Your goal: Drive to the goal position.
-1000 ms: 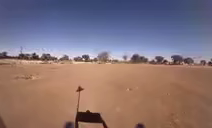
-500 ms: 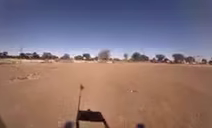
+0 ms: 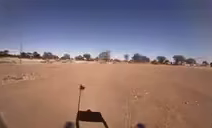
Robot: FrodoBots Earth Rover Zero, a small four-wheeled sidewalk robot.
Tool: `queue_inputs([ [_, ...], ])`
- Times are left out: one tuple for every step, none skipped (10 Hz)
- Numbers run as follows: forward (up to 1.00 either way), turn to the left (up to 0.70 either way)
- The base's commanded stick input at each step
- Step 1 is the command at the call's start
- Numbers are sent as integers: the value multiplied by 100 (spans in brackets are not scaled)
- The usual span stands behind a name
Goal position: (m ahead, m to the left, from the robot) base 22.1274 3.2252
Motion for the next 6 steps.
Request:
queue_inputs([
  [50,0],
  [50,0],
  [50,0],
  [50,0],
  [50,0],
  [50,0],
])
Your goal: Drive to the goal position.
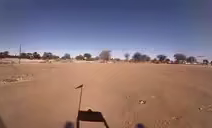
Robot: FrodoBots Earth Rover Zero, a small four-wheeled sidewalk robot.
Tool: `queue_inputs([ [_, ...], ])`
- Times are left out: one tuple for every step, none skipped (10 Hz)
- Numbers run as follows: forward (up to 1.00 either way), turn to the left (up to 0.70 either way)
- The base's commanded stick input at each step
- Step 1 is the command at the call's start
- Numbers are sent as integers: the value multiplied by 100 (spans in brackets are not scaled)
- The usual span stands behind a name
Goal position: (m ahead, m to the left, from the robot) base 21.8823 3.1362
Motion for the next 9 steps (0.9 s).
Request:
queue_inputs([
  [50,0],
  [50,0],
  [50,0],
  [50,0],
  [50,0],
  [50,0],
  [50,0],
  [50,0],
  [50,0],
])
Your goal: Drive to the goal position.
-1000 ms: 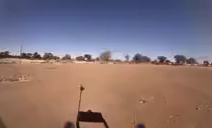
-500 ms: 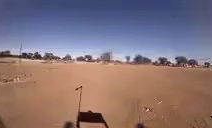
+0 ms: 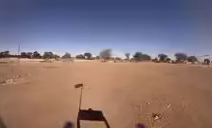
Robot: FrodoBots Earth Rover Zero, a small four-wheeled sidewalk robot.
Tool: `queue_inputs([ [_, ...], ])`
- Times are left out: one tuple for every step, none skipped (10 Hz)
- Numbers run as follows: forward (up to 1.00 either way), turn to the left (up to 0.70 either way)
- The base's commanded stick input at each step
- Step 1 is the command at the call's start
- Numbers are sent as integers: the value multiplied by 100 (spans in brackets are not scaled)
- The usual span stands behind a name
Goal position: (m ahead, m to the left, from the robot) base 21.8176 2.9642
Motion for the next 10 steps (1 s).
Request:
queue_inputs([
  [50,0],
  [50,0],
  [50,0],
  [50,0],
  [50,0],
  [50,0],
  [50,0],
  [50,0],
  [50,0],
  [50,0],
])
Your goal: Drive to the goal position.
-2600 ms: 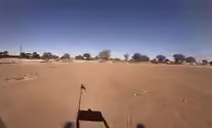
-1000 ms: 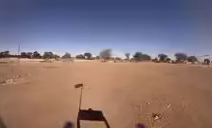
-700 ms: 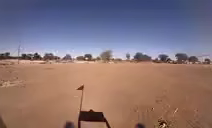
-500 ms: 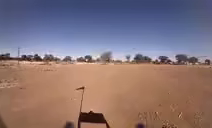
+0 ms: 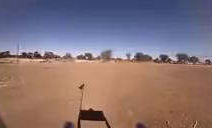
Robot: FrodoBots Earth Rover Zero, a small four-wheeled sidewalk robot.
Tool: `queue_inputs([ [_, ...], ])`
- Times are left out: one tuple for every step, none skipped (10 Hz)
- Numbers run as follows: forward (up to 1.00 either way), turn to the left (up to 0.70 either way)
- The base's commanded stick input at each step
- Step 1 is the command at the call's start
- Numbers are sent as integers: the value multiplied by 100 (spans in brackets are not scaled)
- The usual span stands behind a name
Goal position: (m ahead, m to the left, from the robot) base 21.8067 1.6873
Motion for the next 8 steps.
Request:
queue_inputs([
  [50,0],
  [50,0],
  [50,0],
  [50,0],
  [50,0],
  [50,0],
  [50,0],
  [50,0],
])
